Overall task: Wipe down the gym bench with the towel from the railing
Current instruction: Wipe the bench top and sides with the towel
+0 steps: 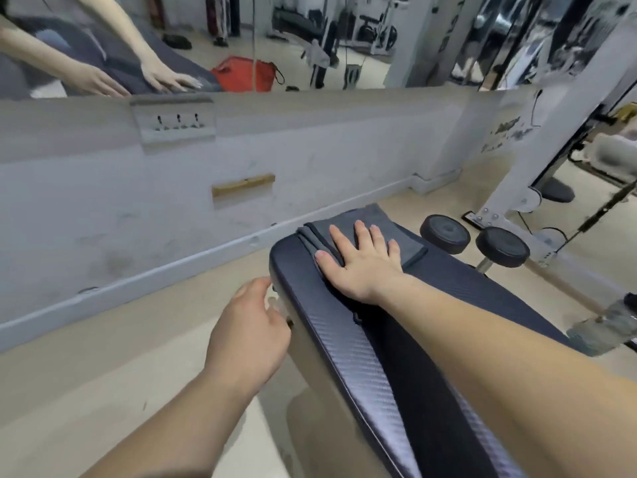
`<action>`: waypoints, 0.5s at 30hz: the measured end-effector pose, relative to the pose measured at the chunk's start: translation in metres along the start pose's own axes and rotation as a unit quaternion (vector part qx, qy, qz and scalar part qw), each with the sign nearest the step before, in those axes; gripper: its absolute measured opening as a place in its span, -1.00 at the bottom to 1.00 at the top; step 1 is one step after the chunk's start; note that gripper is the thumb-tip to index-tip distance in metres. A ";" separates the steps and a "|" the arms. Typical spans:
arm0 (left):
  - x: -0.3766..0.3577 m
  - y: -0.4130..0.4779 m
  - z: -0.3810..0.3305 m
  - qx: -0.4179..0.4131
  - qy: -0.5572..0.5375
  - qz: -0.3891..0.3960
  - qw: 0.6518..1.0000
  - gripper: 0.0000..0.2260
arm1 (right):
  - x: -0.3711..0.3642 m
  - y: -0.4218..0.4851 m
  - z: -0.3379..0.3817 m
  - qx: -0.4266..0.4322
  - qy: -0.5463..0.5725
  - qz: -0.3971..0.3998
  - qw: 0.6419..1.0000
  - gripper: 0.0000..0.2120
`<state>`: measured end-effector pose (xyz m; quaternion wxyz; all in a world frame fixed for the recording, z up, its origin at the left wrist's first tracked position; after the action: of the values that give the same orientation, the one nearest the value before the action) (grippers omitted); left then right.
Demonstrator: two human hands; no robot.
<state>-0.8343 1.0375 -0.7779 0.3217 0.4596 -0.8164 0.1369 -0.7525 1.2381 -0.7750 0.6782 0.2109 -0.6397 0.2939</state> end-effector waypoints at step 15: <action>0.009 0.007 0.020 0.059 -0.018 0.020 0.998 -0.51 | 0.006 0.081 0.078 0.058 -0.080 0.015 0.995 -0.45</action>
<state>-0.8511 1.0249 -0.7870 0.2761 0.4643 -0.8214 0.1830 -0.8641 1.2471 -0.7693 0.6068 0.2634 -0.6769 0.3227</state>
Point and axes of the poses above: each hand's wrist, its own y-axis towards the middle knuckle, its own x-axis out of the back of the hand, z = x × y, the point moved 10 cm from there along y, towards the middle knuckle, and after that the axes turned 7 degrees about -z, right-handed, at the moved point
